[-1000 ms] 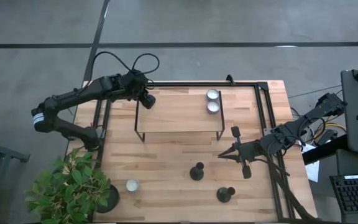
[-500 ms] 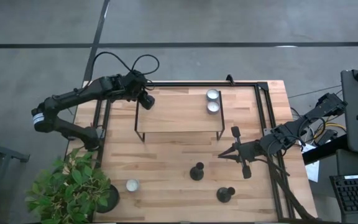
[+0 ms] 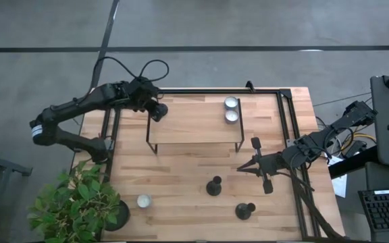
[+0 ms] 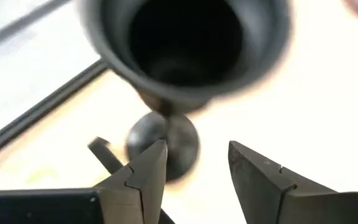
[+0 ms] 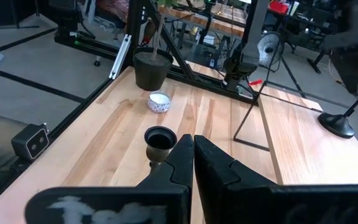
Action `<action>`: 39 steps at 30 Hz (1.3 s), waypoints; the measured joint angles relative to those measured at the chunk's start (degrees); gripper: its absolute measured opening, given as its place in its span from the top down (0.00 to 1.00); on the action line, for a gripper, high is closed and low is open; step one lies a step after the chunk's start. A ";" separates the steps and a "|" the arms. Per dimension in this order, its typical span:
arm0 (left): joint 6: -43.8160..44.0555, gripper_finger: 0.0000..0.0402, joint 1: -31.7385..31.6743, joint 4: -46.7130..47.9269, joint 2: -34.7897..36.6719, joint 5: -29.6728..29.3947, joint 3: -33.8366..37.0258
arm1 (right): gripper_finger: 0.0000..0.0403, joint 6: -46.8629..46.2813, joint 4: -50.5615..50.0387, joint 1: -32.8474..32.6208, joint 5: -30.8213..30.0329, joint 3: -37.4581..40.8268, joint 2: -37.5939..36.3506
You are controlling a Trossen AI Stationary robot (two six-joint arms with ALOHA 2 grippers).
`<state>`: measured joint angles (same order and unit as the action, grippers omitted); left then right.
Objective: Pick & Place candle stick holders
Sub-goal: Put the top black holder on the shelf
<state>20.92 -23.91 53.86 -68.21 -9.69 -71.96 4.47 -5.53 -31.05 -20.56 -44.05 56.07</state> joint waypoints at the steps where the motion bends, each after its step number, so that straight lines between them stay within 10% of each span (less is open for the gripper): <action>1: 0.27 0.58 0.20 0.40 0.26 0.73 0.00 | 0.98 0.00 0.01 0.00 0.00 0.01 0.00; 20: 3.51 0.58 16.42 4.20 2.10 7.43 0.29 | 0.98 -0.83 0.10 -0.02 0.00 0.04 0.00; 32: 6.01 0.58 45.00 -16.10 0.46 -5.55 4.73 | 0.98 -1.05 0.18 -0.07 -0.01 0.04 0.00; 39: 3.54 0.58 49.28 -38.85 -2.80 -8.85 13.47 | 0.98 -1.03 0.82 -0.07 -0.06 0.04 0.00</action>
<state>24.46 25.36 15.01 -71.01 -18.53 -58.49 3.44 -4.71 -31.11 -20.62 -44.01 56.07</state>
